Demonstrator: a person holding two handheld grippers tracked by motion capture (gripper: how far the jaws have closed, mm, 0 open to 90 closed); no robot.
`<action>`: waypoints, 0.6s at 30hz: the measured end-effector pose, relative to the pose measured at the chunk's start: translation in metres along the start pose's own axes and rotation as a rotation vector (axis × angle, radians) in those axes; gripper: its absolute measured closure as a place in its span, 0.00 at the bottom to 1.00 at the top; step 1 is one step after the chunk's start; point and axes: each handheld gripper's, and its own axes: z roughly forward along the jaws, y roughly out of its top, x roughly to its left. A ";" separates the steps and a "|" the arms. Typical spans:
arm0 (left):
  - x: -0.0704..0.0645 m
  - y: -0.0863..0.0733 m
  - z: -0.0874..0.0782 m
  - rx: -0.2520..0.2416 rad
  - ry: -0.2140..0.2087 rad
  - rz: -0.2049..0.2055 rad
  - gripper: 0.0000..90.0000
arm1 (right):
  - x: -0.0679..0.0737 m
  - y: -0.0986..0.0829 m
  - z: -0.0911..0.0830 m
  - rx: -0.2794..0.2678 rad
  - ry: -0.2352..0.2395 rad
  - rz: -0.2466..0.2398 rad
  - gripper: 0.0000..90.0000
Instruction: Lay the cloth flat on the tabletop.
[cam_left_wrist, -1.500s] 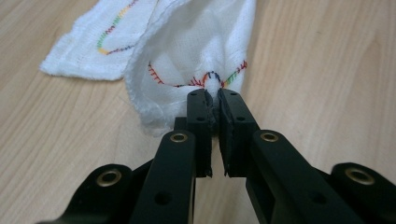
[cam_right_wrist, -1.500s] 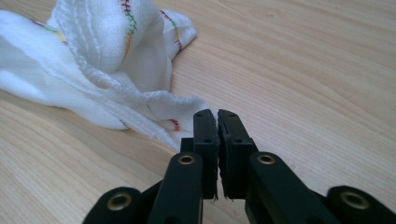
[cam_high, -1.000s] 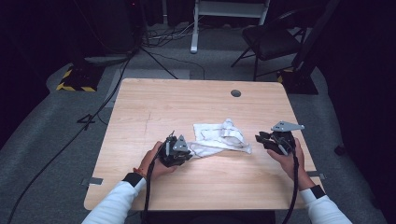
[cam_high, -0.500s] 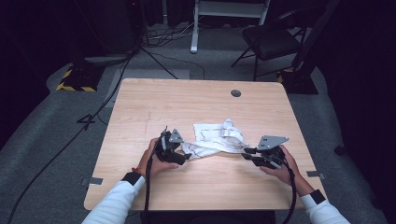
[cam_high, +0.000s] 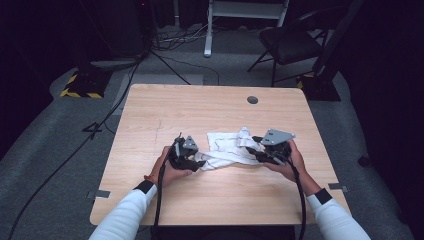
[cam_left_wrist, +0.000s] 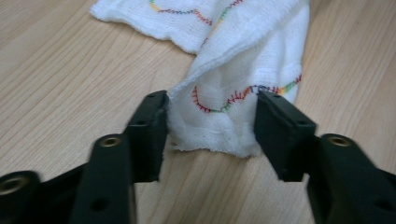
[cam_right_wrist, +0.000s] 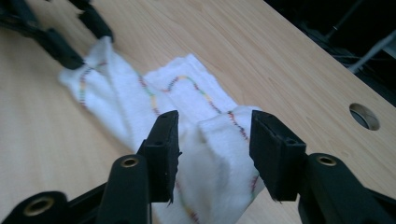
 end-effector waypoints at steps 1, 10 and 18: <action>-0.001 0.000 -0.001 0.000 -0.003 0.018 0.64 | -0.002 0.001 0.007 0.013 -0.013 0.000 0.58; -0.008 0.001 -0.011 -0.027 -0.039 0.111 0.98 | -0.021 -0.009 0.030 0.114 -0.066 0.026 1.00; -0.031 0.005 -0.011 -0.017 -0.100 0.205 0.99 | -0.054 -0.040 0.001 0.112 -0.112 0.181 1.00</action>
